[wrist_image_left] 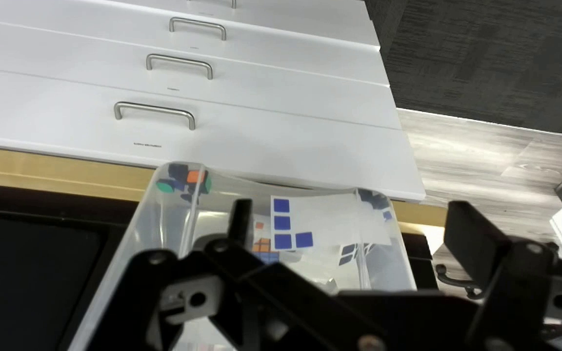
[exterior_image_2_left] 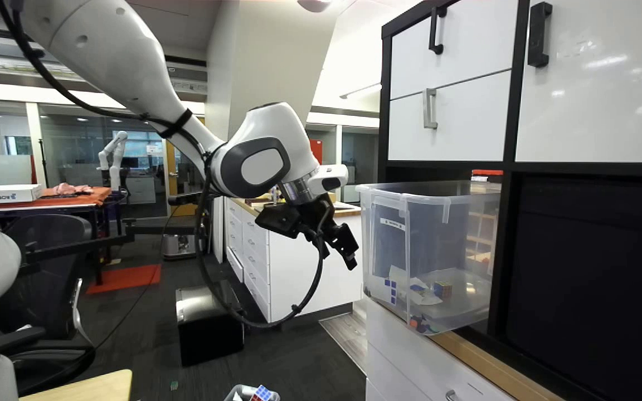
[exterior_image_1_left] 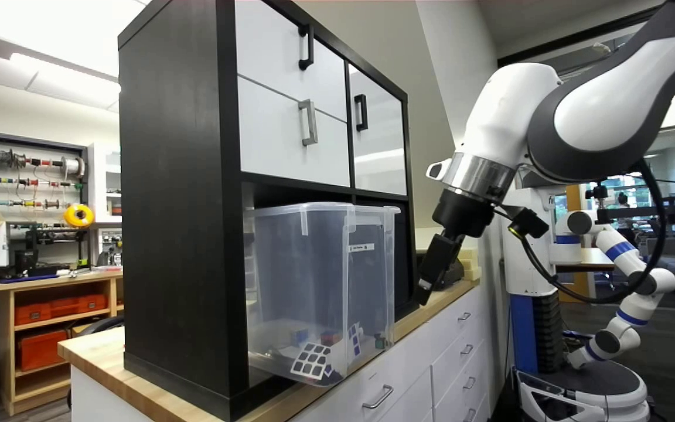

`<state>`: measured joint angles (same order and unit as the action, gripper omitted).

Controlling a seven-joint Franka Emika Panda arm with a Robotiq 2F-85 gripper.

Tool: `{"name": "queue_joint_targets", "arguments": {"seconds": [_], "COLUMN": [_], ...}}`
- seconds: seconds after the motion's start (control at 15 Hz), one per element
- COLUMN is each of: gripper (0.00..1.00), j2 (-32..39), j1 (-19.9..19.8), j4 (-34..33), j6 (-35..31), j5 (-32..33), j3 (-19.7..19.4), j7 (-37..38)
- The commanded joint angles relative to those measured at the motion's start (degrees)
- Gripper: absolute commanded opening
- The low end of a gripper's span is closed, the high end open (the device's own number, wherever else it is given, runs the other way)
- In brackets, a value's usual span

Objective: Push the clear storage bin backwards

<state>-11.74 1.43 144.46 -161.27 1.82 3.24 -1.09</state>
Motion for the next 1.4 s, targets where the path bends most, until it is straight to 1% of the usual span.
{"name": "queue_joint_targets", "arguments": {"seconds": [0.0,0.53,1.33], "gripper": [1.00,1.00,1.00], "j2": [5.9,14.3,22.0], "j1": [-0.4,-0.3,0.7], "j4": [-5.8,-14.4,-25.0], "j6": [-2.7,-5.1,-5.2], "j5": [1.5,1.2,2.3], "j3": [-0.1,-1.3,-2.2], "j7": [0.7,0.7,1.4]}}
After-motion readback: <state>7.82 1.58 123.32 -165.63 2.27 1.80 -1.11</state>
